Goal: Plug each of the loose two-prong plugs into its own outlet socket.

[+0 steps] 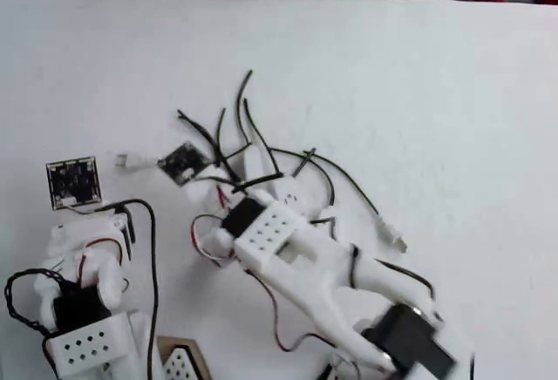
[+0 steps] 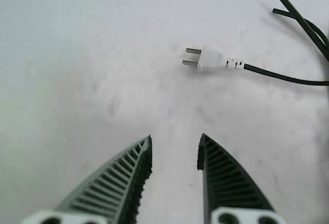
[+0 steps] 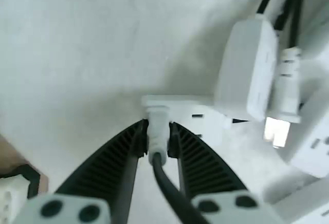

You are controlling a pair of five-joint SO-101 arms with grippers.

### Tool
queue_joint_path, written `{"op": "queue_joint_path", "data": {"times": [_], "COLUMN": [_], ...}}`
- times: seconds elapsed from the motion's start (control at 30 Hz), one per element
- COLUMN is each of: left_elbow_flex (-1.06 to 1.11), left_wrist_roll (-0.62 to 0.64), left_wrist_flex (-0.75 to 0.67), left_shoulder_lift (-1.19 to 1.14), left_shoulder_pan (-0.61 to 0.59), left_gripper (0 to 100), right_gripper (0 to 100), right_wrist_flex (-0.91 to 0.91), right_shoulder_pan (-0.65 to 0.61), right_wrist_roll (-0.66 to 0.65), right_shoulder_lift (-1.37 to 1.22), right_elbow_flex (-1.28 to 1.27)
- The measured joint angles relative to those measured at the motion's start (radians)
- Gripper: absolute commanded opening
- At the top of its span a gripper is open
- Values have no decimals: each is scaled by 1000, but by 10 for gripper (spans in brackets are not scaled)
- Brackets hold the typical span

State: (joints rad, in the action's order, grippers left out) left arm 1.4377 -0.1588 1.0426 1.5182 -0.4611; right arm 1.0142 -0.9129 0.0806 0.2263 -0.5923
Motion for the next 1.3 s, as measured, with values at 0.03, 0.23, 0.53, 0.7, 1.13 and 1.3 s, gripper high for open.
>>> {"op": "queue_joint_path", "data": {"times": [0.03, 0.23, 0.53, 0.7, 1.13, 1.3], "left_elbow_flex": [0, 0, 0, 8, 11, 11], "left_wrist_roll": [0, 0, 0, 0, 0, 0], "left_wrist_flex": [0, 0, -5, -26, -35, -35], "left_shoulder_lift": [0, 0, 0, 0, 0, 0], "left_shoulder_pan": [0, 0, 0, 0, 0, 0], "left_gripper": [162, 162, 162, 162, 162, 162], "right_gripper": [16, 16, 17, 17, 17, 18], "right_wrist_flex": [11, 44, 46, 0, -542, -787], "right_shoulder_pan": [9, 84, 249, 381, 678, 738], "right_wrist_roll": [2, 2, 2, 2, 2, -23], "right_shoulder_lift": [55, 341, 551, 559, 104, -91], "right_elbow_flex": [0, 0, 0, 0, 0, 6]}}
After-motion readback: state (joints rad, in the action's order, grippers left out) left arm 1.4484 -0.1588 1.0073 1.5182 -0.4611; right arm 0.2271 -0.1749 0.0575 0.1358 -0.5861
